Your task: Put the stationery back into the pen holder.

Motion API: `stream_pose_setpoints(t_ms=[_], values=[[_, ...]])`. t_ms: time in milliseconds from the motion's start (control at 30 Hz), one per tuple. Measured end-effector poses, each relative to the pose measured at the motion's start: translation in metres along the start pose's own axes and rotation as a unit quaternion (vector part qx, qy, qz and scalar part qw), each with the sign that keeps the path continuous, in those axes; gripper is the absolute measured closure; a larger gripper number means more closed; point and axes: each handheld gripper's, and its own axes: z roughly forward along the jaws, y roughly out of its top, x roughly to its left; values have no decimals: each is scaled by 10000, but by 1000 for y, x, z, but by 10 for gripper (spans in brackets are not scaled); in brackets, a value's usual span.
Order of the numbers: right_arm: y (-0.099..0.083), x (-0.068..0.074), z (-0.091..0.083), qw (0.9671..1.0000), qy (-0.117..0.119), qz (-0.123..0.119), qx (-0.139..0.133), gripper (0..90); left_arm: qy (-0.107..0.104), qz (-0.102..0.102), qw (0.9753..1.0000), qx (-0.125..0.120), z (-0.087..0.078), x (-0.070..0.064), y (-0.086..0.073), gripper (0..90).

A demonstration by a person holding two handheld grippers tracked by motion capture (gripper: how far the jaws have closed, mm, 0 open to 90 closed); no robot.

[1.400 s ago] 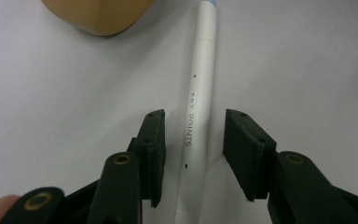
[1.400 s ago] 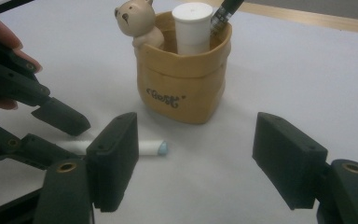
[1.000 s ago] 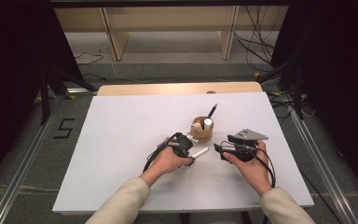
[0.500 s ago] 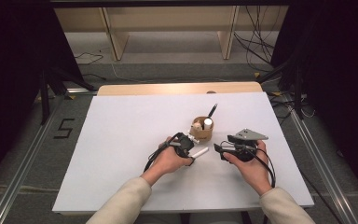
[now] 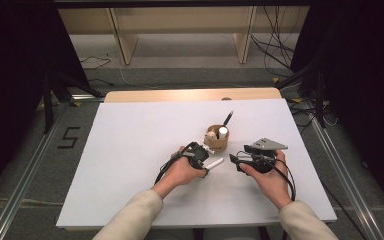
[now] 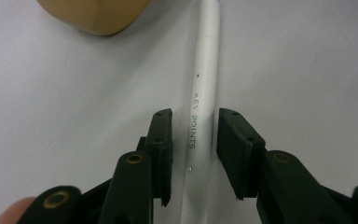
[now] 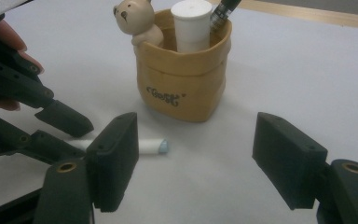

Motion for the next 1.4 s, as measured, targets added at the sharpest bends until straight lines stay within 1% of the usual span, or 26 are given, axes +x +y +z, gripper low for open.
stream_pose_setpoints(t_ms=[333, 700, 800, 867, 933, 1100, 1167, 1400], values=[[0, 0, 0, 10000, -5, -8, -5, 317, 30, 25, 10000, 26, 0, -2, 0, 697], [0, 0, 0, 10000, 13, 20, 1, 316, 44, -26, 10000, 58, 0, -4, 1, 738], [0, 0, 0, 10000, 23, 22, 0, 317, 81, -55, 9999, 53, 0, -5, 1, 749], [0, 0, 0, 10000, 23, 25, -2, 317, 96, -35, 9999, 67, 0, -6, 1, 755], [0, 0, 0, 10000, 21, 36, 11, 317, 99, -69, 9999, 53, 0, -6, 1, 759], [0, 0, 0, 10000, 17, 46, 3, 318, 140, -65, 9999, 74, 0, -8, 1, 780], [0, 0, 0, 10000, 14, 42, -6, 318, 176, -15, 9998, 110, 0, -9, 1, 781], [0, 0, 0, 10000, 17, 37, -2, 318, 236, 35, 9997, 105, 0, -11, 1, 784]])
